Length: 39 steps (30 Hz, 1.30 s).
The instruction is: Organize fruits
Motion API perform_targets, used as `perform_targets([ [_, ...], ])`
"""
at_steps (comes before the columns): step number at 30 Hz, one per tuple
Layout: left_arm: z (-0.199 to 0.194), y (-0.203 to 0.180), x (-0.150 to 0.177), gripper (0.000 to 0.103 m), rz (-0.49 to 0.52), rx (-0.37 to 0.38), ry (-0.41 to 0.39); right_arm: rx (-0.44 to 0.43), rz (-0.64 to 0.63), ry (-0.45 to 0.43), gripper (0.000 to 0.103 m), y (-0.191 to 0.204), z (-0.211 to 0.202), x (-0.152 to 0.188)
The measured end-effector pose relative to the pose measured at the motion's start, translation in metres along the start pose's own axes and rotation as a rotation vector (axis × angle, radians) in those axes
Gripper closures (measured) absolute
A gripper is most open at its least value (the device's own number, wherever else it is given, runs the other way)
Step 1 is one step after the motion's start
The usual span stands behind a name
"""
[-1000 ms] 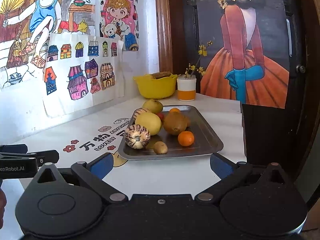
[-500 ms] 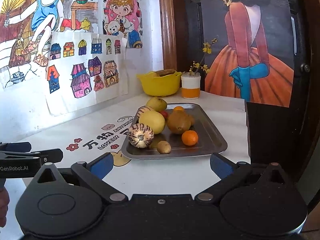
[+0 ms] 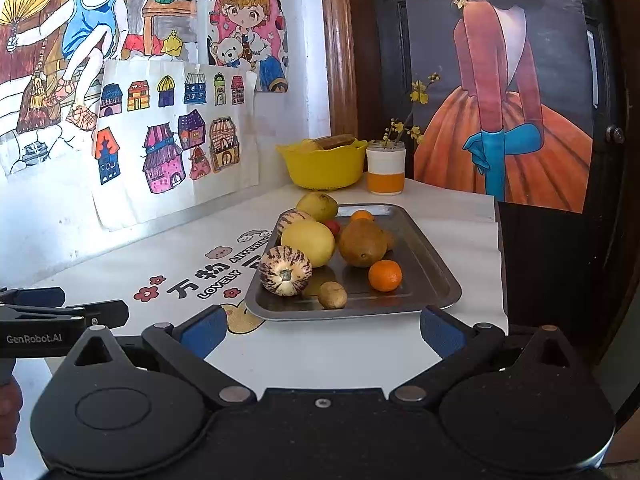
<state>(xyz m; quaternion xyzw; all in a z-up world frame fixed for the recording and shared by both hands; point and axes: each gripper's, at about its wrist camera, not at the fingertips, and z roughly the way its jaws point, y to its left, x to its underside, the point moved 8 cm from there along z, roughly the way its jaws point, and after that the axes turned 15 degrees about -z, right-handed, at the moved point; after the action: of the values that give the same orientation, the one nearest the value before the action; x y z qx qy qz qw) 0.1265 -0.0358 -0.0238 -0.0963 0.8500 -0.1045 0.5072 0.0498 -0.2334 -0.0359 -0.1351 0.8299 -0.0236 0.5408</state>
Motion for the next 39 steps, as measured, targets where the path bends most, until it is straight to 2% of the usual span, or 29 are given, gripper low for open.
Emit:
perform_targets([
  [10,0.003,0.0,0.001,0.0,-0.002,0.002,0.007,-0.024,-0.006,0.0,0.001,0.002,0.005,-0.005],
  [39,0.022,0.003,0.006,0.0,-0.026,-0.011,0.052,-0.022,-0.009,0.034,0.001,-0.001,0.026,-0.002],
])
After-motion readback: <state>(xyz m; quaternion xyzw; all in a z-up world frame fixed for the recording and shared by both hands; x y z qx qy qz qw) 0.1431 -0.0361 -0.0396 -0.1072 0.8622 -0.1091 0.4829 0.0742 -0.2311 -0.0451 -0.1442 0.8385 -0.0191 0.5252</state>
